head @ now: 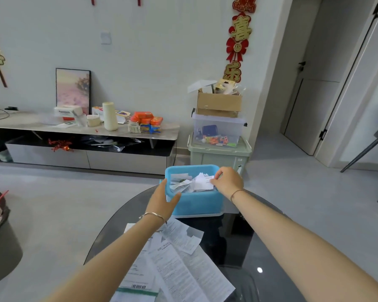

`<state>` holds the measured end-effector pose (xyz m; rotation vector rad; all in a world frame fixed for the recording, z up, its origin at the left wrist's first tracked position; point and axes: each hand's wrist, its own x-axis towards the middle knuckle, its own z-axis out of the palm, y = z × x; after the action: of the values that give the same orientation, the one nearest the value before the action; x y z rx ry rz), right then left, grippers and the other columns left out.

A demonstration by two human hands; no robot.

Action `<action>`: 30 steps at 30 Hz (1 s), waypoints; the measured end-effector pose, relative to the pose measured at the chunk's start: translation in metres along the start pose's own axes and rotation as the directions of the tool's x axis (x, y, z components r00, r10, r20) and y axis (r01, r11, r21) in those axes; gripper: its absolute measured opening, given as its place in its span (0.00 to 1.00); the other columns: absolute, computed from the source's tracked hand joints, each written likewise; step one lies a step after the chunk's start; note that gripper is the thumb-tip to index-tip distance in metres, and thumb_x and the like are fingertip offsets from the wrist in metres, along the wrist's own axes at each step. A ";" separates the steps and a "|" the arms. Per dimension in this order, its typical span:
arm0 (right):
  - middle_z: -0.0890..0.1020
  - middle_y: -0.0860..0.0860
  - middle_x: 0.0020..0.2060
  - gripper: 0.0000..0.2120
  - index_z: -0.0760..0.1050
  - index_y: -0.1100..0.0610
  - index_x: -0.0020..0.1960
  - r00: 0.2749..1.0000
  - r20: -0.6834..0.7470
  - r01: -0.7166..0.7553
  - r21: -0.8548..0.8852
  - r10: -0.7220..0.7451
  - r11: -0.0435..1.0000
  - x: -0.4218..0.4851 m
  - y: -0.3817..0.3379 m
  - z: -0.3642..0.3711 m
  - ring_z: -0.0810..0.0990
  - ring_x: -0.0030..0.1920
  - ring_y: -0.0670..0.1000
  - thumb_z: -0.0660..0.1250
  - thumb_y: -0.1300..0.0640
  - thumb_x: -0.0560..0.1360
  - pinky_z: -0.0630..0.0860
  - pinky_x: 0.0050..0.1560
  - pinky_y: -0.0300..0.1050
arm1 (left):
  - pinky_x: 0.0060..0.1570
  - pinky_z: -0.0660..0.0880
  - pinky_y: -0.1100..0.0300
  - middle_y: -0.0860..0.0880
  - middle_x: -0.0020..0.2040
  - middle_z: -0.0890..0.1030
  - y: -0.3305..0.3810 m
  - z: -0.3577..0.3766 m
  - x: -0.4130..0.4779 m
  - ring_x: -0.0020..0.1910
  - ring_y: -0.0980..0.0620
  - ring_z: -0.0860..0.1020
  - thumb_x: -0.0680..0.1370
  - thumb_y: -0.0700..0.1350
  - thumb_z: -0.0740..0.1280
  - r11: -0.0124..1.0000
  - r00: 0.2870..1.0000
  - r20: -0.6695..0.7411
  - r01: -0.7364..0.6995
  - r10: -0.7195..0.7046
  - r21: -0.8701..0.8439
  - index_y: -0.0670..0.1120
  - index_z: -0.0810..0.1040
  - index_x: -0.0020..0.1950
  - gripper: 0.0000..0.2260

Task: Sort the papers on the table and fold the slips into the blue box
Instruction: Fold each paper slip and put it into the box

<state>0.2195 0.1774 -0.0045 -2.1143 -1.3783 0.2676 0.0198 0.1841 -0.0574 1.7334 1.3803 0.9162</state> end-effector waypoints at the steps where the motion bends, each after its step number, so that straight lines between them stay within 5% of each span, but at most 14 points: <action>1: 0.80 0.48 0.44 0.05 0.75 0.51 0.40 1.000 0.016 0.005 -0.022 -0.005 1.000 0.000 0.001 0.004 0.78 0.49 0.52 0.69 0.54 0.74 0.72 0.55 0.44 | 0.65 0.71 0.47 0.46 0.72 0.68 0.001 0.003 -0.002 0.67 0.45 0.71 0.77 0.51 0.67 0.999 1.000 -0.015 0.014 -0.014 -0.032 0.48 0.58 0.77 0.31; 4: 0.79 0.45 0.38 0.09 0.77 0.51 0.38 0.992 -0.049 0.112 -0.051 -0.115 0.992 -0.004 0.005 0.008 0.77 0.47 0.51 0.68 0.50 0.75 0.68 0.58 0.45 | 0.67 0.67 0.54 0.49 0.71 0.69 0.003 0.004 -0.010 0.68 0.48 0.69 0.78 0.48 0.66 0.997 0.990 -0.140 -0.045 0.036 -0.064 0.47 0.59 0.76 0.28; 7: 0.78 0.46 0.38 0.10 0.76 0.53 0.38 0.943 -0.198 0.267 -0.034 -0.268 0.963 -0.023 0.016 0.004 0.72 0.43 0.48 0.66 0.50 0.76 0.62 0.50 0.42 | 0.68 0.64 0.53 0.48 0.73 0.65 -0.002 0.001 -0.025 0.71 0.48 0.66 0.80 0.44 0.63 0.996 0.972 -0.235 -0.003 -0.017 -0.085 0.45 0.59 0.75 0.25; 11: 0.75 0.45 0.34 0.10 0.73 0.53 0.36 0.912 -0.276 0.364 0.206 -0.303 0.908 -0.061 0.036 0.005 0.72 0.37 0.44 0.68 0.54 0.75 0.65 0.39 0.34 | 0.69 0.65 0.51 0.46 0.74 0.65 -0.027 0.000 -0.040 0.71 0.46 0.67 0.79 0.46 0.65 0.987 0.994 -0.047 0.104 -0.099 0.123 0.47 0.61 0.74 0.25; 16: 0.78 0.43 0.33 0.09 0.76 0.51 0.39 0.988 0.111 0.085 0.199 -0.109 0.976 -0.094 0.059 0.047 0.76 0.36 0.43 0.70 0.48 0.73 0.72 0.41 0.39 | 0.72 0.59 0.56 0.51 0.75 0.64 -0.049 0.004 -0.059 0.73 0.51 0.62 0.81 0.54 0.57 0.869 0.971 0.225 -0.042 -0.081 0.492 0.50 0.60 0.76 0.24; 20: 0.74 0.43 0.33 0.11 0.74 0.51 0.37 0.968 0.250 0.003 0.078 -0.023 0.997 -0.103 0.045 0.068 0.75 0.37 0.45 0.68 0.46 0.74 0.71 0.40 0.41 | 0.74 0.51 0.57 0.51 0.77 0.58 -0.046 0.010 -0.072 0.76 0.52 0.55 0.82 0.54 0.54 0.819 0.966 0.247 -0.084 -0.071 0.567 0.49 0.57 0.77 0.24; 23: 0.76 0.47 0.32 0.10 0.79 0.61 0.38 0.952 0.305 -0.046 0.139 0.001 0.989 -0.106 0.034 0.072 0.75 0.37 0.47 0.70 0.54 0.73 0.74 0.42 0.43 | 0.74 0.54 0.55 0.50 0.78 0.55 -0.038 0.007 -0.077 0.77 0.50 0.55 0.81 0.56 0.57 0.860 0.992 0.105 0.008 -0.072 0.511 0.48 0.53 0.78 0.28; 27: 0.80 0.50 0.33 0.06 0.79 0.61 0.39 0.952 0.302 -0.199 0.470 0.055 0.860 -0.118 0.033 0.043 0.75 0.32 0.45 0.70 0.60 0.73 0.74 0.34 0.32 | 0.73 0.52 0.51 0.46 0.79 0.42 -0.020 0.000 -0.081 0.78 0.45 0.48 0.78 0.54 0.65 0.952 0.971 -0.101 0.235 -0.219 0.199 0.44 0.43 0.78 0.39; 30: 0.81 0.50 0.34 0.06 0.80 0.60 0.40 0.948 0.305 -0.268 0.601 0.095 0.753 -0.139 0.048 0.013 0.76 0.33 0.45 0.70 0.59 0.75 0.70 0.31 0.29 | 0.72 0.56 0.49 0.43 0.78 0.50 -0.002 0.003 -0.084 0.76 0.43 0.54 0.75 0.50 0.69 0.933 0.932 -0.071 0.350 -0.357 -0.087 0.42 0.44 0.78 0.42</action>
<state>0.1888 0.0460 -0.0634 -1.6558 -0.9990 0.9809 0.0072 0.1014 -0.0685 1.3432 1.6283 0.8323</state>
